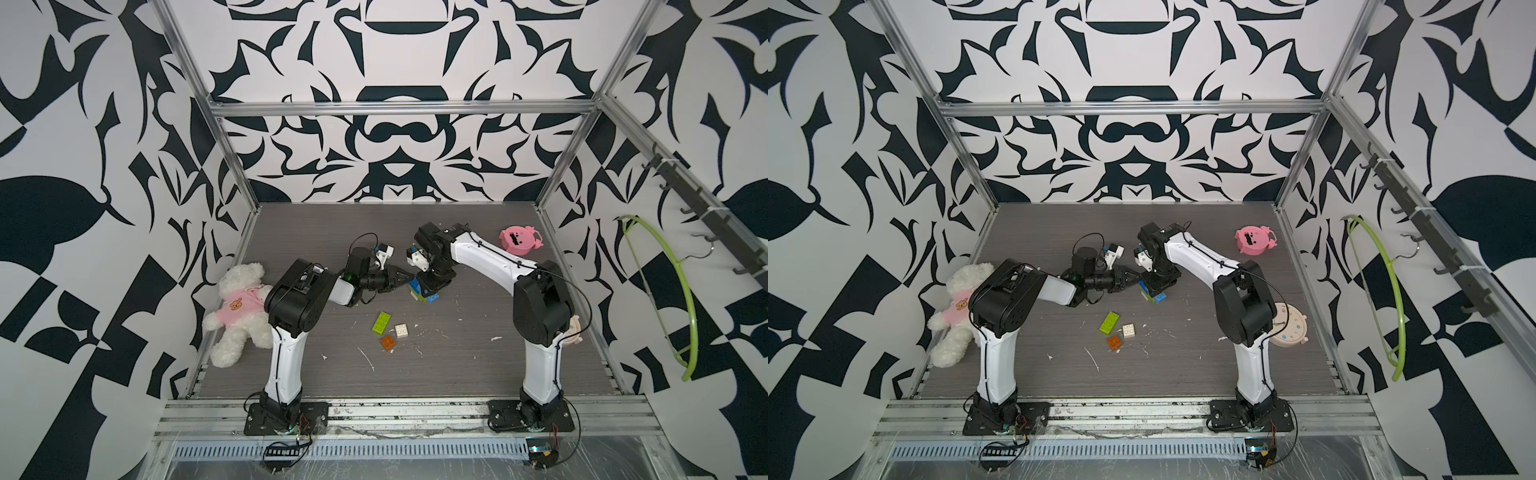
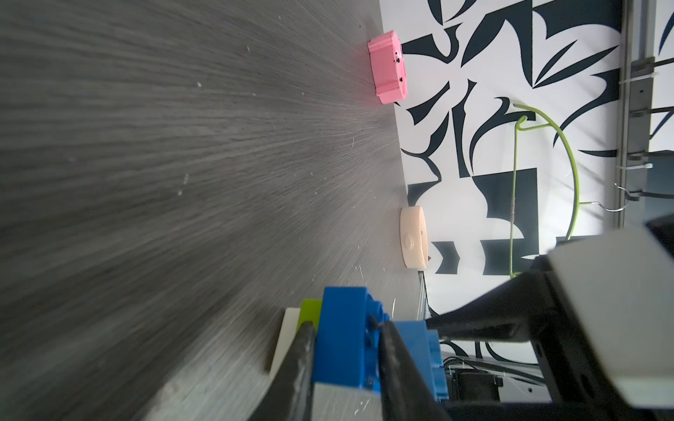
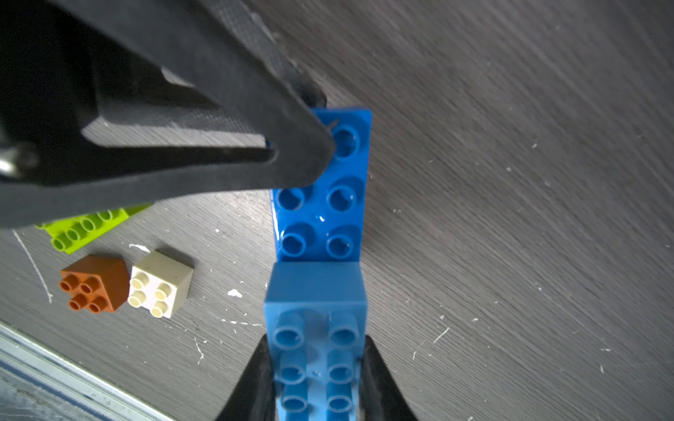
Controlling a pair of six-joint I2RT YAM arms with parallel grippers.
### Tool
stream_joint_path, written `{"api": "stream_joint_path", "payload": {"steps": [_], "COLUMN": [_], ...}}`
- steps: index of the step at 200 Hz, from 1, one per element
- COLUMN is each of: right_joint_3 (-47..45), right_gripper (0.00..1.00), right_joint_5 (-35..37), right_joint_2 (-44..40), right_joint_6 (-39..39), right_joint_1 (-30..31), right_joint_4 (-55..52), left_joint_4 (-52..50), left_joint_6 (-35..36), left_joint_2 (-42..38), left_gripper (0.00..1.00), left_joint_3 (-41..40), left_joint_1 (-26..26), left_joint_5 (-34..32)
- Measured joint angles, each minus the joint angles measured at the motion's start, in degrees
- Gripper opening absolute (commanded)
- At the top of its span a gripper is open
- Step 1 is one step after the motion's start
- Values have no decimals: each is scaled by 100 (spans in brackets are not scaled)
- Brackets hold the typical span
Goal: Assemble a heart with lego
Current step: Assemble the lego brick with the lego brick.
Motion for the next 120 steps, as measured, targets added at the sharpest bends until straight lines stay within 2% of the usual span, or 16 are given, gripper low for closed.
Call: {"api": "stream_joint_path", "payload": {"steps": [120], "right_joint_3": [553], "right_gripper": [0], "right_joint_5": [-85], "right_joint_2": [448], "right_joint_6": [31], "right_joint_1": [2], "right_joint_4": [-599], "left_joint_4": [219], "left_joint_6": [-13], "left_joint_2": [15], "left_gripper": [15], "left_joint_3": [-44], "left_joint_1": [-4], "left_joint_5": [-11]}}
